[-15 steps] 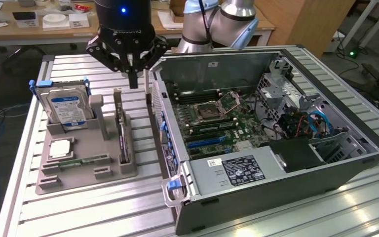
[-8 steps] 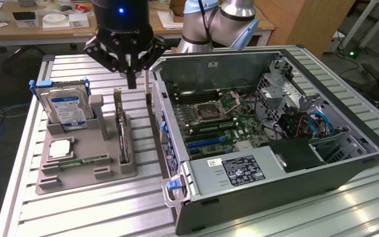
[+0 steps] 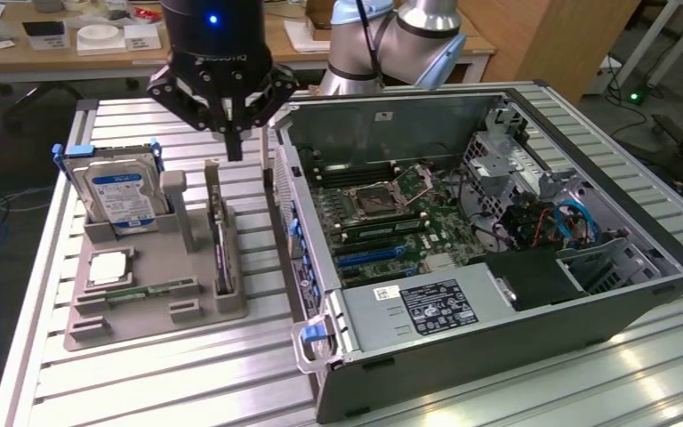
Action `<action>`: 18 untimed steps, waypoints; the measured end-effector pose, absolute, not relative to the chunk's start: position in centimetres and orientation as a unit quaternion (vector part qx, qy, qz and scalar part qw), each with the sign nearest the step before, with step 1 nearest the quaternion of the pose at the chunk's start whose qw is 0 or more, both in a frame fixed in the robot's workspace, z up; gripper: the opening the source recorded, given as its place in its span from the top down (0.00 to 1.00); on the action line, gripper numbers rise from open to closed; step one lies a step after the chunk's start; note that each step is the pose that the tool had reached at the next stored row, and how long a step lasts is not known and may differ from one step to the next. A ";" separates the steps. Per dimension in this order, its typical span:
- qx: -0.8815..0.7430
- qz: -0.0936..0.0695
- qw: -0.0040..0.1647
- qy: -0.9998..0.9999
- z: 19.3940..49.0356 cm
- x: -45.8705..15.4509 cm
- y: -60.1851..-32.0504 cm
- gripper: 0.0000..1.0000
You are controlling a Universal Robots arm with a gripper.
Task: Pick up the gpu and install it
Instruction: 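Reach for the gpu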
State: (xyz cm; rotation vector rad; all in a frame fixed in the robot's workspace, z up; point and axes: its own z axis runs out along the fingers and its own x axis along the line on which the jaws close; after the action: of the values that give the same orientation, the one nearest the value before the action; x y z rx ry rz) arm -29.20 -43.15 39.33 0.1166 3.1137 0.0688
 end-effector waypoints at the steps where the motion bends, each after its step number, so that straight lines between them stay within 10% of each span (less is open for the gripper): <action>1: 0.037 0.022 0.012 0.999 39.3 -29.2 -43.2 0.89; 18: 0.037 0.022 0.012 0.999 39.3 -30.1 -43.3 0.89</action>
State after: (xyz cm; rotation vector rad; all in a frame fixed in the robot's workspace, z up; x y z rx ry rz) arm -30.10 -43.31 39.33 0.1165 3.1137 0.0688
